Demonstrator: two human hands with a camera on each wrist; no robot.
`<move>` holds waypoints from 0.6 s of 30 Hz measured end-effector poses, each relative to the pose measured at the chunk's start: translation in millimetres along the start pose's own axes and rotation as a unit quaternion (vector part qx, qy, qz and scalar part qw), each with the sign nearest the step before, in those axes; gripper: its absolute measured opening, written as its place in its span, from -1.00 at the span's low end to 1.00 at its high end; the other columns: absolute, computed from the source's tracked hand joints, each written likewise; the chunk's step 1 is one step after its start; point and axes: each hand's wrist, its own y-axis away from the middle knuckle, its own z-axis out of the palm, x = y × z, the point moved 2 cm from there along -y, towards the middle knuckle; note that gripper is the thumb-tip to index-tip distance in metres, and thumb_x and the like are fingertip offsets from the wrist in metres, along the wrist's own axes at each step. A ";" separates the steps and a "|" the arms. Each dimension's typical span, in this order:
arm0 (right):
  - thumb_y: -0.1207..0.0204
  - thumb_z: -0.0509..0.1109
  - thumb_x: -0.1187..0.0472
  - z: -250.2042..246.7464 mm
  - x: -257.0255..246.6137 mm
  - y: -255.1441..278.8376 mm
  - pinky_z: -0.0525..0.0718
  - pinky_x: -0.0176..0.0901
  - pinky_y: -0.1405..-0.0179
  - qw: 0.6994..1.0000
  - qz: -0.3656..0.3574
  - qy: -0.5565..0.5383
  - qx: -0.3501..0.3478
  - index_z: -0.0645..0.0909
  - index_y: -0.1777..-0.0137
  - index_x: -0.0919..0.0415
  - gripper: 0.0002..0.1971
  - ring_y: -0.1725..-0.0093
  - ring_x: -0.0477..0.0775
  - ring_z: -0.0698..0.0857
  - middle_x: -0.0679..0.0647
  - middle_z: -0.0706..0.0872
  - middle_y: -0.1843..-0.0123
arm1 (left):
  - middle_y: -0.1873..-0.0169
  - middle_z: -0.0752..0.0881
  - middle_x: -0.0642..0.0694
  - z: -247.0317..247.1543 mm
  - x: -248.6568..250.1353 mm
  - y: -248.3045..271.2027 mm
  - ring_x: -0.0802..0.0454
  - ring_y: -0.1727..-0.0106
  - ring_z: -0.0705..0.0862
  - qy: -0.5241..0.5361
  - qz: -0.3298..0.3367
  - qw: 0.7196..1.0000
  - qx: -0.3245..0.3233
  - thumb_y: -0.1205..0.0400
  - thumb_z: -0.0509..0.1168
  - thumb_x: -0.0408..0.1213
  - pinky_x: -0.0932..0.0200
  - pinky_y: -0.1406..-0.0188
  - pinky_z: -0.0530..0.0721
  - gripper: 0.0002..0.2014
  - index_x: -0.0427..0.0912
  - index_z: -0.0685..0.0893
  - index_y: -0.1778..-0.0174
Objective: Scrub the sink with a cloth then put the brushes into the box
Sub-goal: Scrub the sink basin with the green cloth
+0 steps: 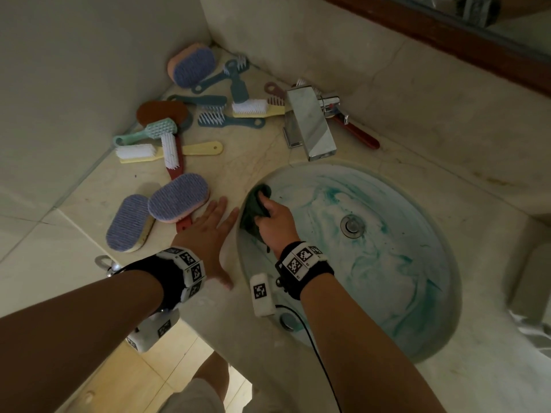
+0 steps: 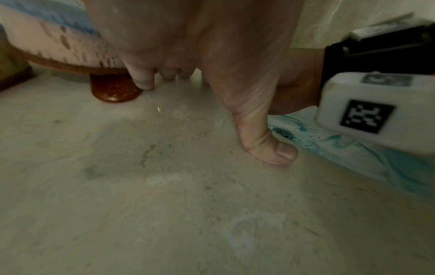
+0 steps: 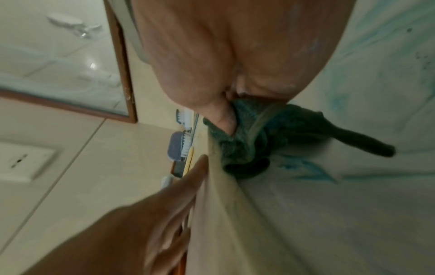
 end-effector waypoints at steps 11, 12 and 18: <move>-0.54 0.25 0.50 -12.9 -12.6 -11.1 0.48 -0.04 -0.51 0.998 0.022 -0.053 0.022 0.23 -0.68 -0.01 -0.26 -0.48 0.09 0.50 0.07 0.44 -0.59 | -0.59 -0.54 -0.06 1.2 1.1 -2.8 -0.03 -0.65 -0.40 0.000 0.000 1.000 0.010 0.00 0.46 0.53 -0.27 -0.62 -0.08 0.55 0.08 -0.51 -0.60; -0.53 0.25 0.52 -16.7 -14.6 -14.6 0.51 0.00 -0.49 0.995 0.026 -0.085 0.038 0.24 -0.68 0.00 -0.25 -0.46 0.10 0.52 0.09 0.45 -0.59 | -0.59 -0.54 -0.06 0.8 0.5 -3.3 -0.03 -0.65 -0.40 0.001 0.000 1.000 0.012 0.00 0.46 0.53 -0.27 -0.62 -0.08 0.55 0.08 -0.51 -0.60; -0.52 0.22 0.52 -8.6 -4.7 -4.6 0.48 -0.08 -0.51 1.000 0.005 0.004 -0.018 0.24 -0.67 -0.04 -0.25 -0.50 0.10 0.48 0.07 0.45 -0.56 | -0.58 -0.54 -0.05 -0.2 0.2 -1.2 -0.05 -0.65 -0.41 -0.011 -0.003 1.000 0.000 -0.03 0.46 0.53 -0.29 -0.61 -0.08 0.53 0.07 -0.52 -0.60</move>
